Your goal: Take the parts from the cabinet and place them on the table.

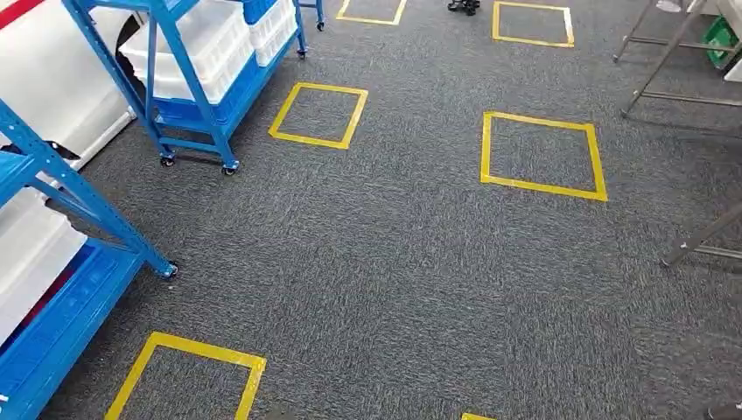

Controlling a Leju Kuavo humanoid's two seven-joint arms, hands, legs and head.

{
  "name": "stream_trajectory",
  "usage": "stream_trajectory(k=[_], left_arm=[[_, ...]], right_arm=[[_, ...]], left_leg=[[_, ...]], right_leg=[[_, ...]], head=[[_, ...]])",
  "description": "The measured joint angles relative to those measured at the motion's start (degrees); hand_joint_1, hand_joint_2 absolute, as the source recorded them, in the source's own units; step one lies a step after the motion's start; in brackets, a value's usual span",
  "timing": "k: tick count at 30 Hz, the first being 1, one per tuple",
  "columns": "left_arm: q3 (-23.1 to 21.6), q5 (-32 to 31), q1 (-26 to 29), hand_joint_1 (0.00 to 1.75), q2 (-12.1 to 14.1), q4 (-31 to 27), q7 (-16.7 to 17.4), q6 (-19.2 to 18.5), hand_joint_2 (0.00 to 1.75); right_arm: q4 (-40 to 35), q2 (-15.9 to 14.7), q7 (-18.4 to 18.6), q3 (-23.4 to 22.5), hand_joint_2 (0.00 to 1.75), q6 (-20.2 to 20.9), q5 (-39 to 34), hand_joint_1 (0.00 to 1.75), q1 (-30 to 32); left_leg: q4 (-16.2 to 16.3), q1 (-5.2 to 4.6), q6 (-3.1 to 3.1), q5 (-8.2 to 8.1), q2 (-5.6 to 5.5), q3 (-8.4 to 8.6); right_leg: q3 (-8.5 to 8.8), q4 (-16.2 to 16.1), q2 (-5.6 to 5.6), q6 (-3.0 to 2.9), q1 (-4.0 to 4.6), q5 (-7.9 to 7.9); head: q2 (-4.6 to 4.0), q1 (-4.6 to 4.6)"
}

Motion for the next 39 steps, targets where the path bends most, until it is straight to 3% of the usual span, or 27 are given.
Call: stream_trajectory(k=[3,4,5,6,8,9,11,12,13,14,15,18,19,21,23,24,25,26,28,29,30,33,34,35,36,37,39], left_arm=[[0.0,0.0,0.2,0.00,0.0,0.0,0.3,-0.1,0.00],[0.0,0.0,0.2,0.00,0.0,0.0,0.4,-0.1,0.00],[0.0,0.0,0.1,0.00,0.1,0.0,0.5,-0.1,0.00],[0.0,0.0,-0.1,0.00,0.1,0.0,0.5,-0.1,0.00],[0.0,-0.1,-0.2,0.00,0.0,0.0,0.5,-0.2,0.00],[0.0,-0.2,-0.2,0.00,0.0,0.0,0.6,-0.2,0.00],[0.0,-0.5,-0.2,0.00,0.0,0.0,0.9,-0.4,0.00],[0.0,-1.0,-0.3,0.00,0.0,0.0,1.0,-0.5,0.00],[0.0,-1.0,-0.4,0.00,0.0,0.0,1.1,-0.6,0.00],[-0.1,-1.0,-0.6,0.00,-0.1,0.0,1.2,-0.7,0.00],[-0.1,-1.0,-0.9,0.00,-0.1,0.0,1.4,-0.8,0.00],[-0.1,-1.0,-0.9,0.00,-0.1,0.0,1.4,-0.9,0.00],[-0.1,-1.0,-0.9,0.00,-0.1,0.0,1.4,-0.9,0.00],[-0.1,-1.0,-1.1,0.00,-0.1,0.0,1.5,-1.1,0.00],[-0.1,-1.0,-1.4,0.00,-0.1,0.0,1.4,-1.2,0.00],[-0.1,-1.0,-1.4,0.00,-0.1,0.0,1.4,-1.3,0.00],[-0.1,-1.0,-1.3,0.00,-0.1,0.0,1.4,-1.5,0.00],[-0.1,-1.0,-1.2,0.00,-0.1,0.0,1.4,-1.6,0.00],[-0.1,-1.0,-1.3,0.00,-0.1,0.0,1.5,-1.9,0.00],[-0.1,-1.0,-1.4,0.00,-0.1,0.0,1.5,-2.0,0.00],[-0.1,-1.0,-1.6,0.00,-0.1,0.0,1.6,-2.1,0.00],[-0.1,-1.0,-1.6,0.00,0.0,0.0,1.8,-2.2,0.00],[-0.1,-1.0,-1.5,0.00,0.0,0.0,1.9,-2.2,0.00],[-0.1,-1.0,-1.6,0.00,0.0,0.0,1.9,-2.2,0.00],[-0.1,-1.0,-1.7,0.00,0.0,0.0,1.9,-2.1,0.00],[-0.1,-1.0,-1.9,0.00,0.0,0.0,1.9,-2.2,0.00],[-0.1,-1.0,-1.8,0.00,0.0,0.0,1.8,-2.0,0.00]], right_arm=[[0.0,0.1,0.7,0.8,0.00,0.1,0.9,0.00,-0.7],[0.0,0.1,0.9,1.0,0.00,0.2,1.0,0.00,-0.8],[0.0,0.1,1.0,1.0,0.00,0.3,1.0,0.00,-0.7],[0.0,0.1,1.2,1.1,0.00,0.4,1.0,0.00,-0.6],[0.0,0.2,1.5,1.2,0.00,0.5,1.0,0.00,-0.4],[0.0,0.2,1.7,1.3,0.00,0.5,1.0,0.00,-0.4],[0.0,0.2,1.8,1.3,0.00,0.5,0.9,0.00,-0.3],[0.0,0.1,1.8,1.3,0.00,0.5,0.7,0.00,-0.2],[0.0,0.1,1.8,1.3,0.00,0.4,0.7,0.00,-0.1],[0.1,0.0,1.8,1.3,0.00,0.4,0.7,0.00,0.1],[0.1,0.0,1.8,1.3,0.00,0.3,0.6,0.00,0.2],[0.1,0.0,1.8,1.3,0.00,0.3,0.7,0.00,-0.3],[0.1,0.0,1.8,1.3,0.00,0.3,0.7,0.00,-0.3],[0.1,0.0,1.8,1.3,0.00,0.2,0.8,0.00,-0.1],[0.1,-0.1,1.8,1.3,0.00,0.2,0.9,0.00,0.2],[0.1,-0.3,1.8,1.3,0.00,0.2,0.9,0.00,0.2],[0.1,-0.3,1.8,1.3,0.00,0.2,0.9,0.00,0.2],[0.1,-0.3,1.8,1.3,0.00,0.2,0.9,0.00,0.1],[0.1,-0.3,1.8,1.3,0.00,0.2,1.0,0.00,0.0],[0.1,-0.3,1.8,1.3,0.00,0.2,1.1,0.00,0.1],[0.1,-0.3,1.8,1.3,0.00,0.2,1.2,0.00,0.1],[0.1,-0.3,1.9,1.4,0.00,0.2,1.7,0.00,-0.3],[0.0,-0.3,2.0,1.4,0.00,0.3,1.9,0.00,-0.6],[0.0,-0.4,2.2,1.5,0.00,0.3,2.1,0.00,-0.5],[0.0,-0.4,2.3,1.5,0.00,0.3,2.2,0.00,-0.3],[0.0,-0.4,2.3,1.7,0.00,0.4,2.4,0.00,-0.3],[0.0,-0.4,2.5,2.0,0.00,0.4,2.8,0.00,0.0]], left_leg=[[-0.2,-0.14,0.84,0.22,-1.43,-0.48],[-0.7,0.30,1.35,0.69,-1.78,0.04],[-0.8,0.29,1.67,0.86,-2.29,-0.04],[-0.8,0.23,1.93,1.03,-2.69,-0.24],[-0.7,0.04,2.06,1.12,-3.74,-0.45],[-0.7,0.00,2.05,1.13,-4.52,-0.47],[-0.6,0.01,1.99,1.14,-6.06,-0.30],[-0.5,0.04,1.90,1.12,-6.86,-0.21],[-0.4,0.09,1.68,1.06,-7.63,-0.16],[-0.3,0.14,1.45,1.08,-8.13,-0.39],[0.2,-0.19,1.00,0.98,-8.86,-0.81],[-0.2,0.25,-0.18,1.43,-10.53,-1.47],[0.2,0.13,-0.42,1.12,-10.47,-1.43],[5.3,0.01,-0.70,-2.55,-5.10,-3.78],[15.0,0.25,-1.10,-7.23,-3.82,-8.20],[18.4,0.38,-1.28,-8.09,-3.69,-9.66],[18.8,0.49,-1.36,-7.68,-3.56,-9.69],[16.5,0.54,-1.39,-6.11,-3.36,-8.48],[5.9,0.54,-1.16,-1.17,-1.94,-2.76],[1.2,0.43,-0.80,0.22,0.70,-0.11],[0.0,-0.12,-0.36,-0.17,1.10,0.23],[0.1,-0.26,0.42,0.11,-0.61,-0.38],[-0.6,-0.05,1.07,0.52,-1.28,0.04],[-0.9,0.18,1.33,0.82,-1.72,0.29],[-1.0,0.27,1.69,1.06,-2.30,0.17],[-1.0,0.25,1.87,1.17,-2.80,-0.04],[-0.9,0.13,1.95,1.24,-4.06,-0.21]], right_leg=[[0.25,-0.1,-1.19,0.87,-0.15,0.02],[0.17,0.5,0.08,1.40,-0.54,-0.62],[-0.63,2.4,2.79,1.58,-0.64,-2.31],[-2.55,6.5,4.30,1.64,-0.75,-4.88],[-6.65,15.1,5.12,1.82,-0.80,-8.57],[-8.22,18.1,5.20,1.87,-0.80,-9.02],[-7.03,14.9,5.35,1.80,-0.85,-5.38],[-5.03,10.4,5.79,1.67,-0.92,-2.58],[-2.66,5.0,7.38,1.49,-1.06,0.17],[-1.49,1.7,10.33,1.27,-1.30,0.77],[-1.23,0.7,10.62,1.13,-1.22,0.49],[-1.24,0.9,8.95,0.25,-0.75,0.62],[-1.08,0.2,8.03,-0.30,-1.37,0.96],[-1.00,0.0,6.50,-1.10,-1.07,0.96],[-1.04,0.0,4.60,-1.24,-0.72,0.87],[-1.07,0.1,3.78,-1.28,-0.62,0.82],[-1.04,0.1,3.07,-1.27,-0.59,0.80],[-1.00,0.1,2.42,-1.25,-0.58,0.73],[-0.66,0.1,1.12,-0.95,-0.59,0.52],[-0.38,0.1,0.61,-0.71,-0.48,0.37],[-0.36,0.5,0.08,-0.25,-0.05,0.07],[-0.13,0.2,-1.21,0.48,-0.17,0.24],[0.00,0.2,-1.77,1.02,-0.18,0.01],[-0.11,1.2,0.26,1.31,-0.65,-0.88],[-1.47,4.2,3.08,1.45,-0.72,-3.16],[-3.70,8.9,4.56,1.55,-0.84,-5.74],[-7.90,17.4,5.25,1.78,-0.86,-8.82]], head=[[0.00,-0.02],[0.00,-0.02],[0.00,-0.02],[0.00,0.00],[0.00,-0.02],[0.00,-0.02],[0.00,0.00],[0.00,-0.02],[0.00,0.00],[0.00,0.00],[0.00,-0.02],[0.00,-0.02],[0.00,-0.02],[0.00,-0.04],[0.00,-0.04],[0.00,-0.07],[0.00,-0.07],[0.00,-0.07],[0.00,-0.04],[0.00,-0.07],[0.00,-0.07],[0.00,-0.04],[0.00,-0.06],[0.00,-0.02],[0.00,-0.02],[0.00,-0.02],[0.00,-0.02]])
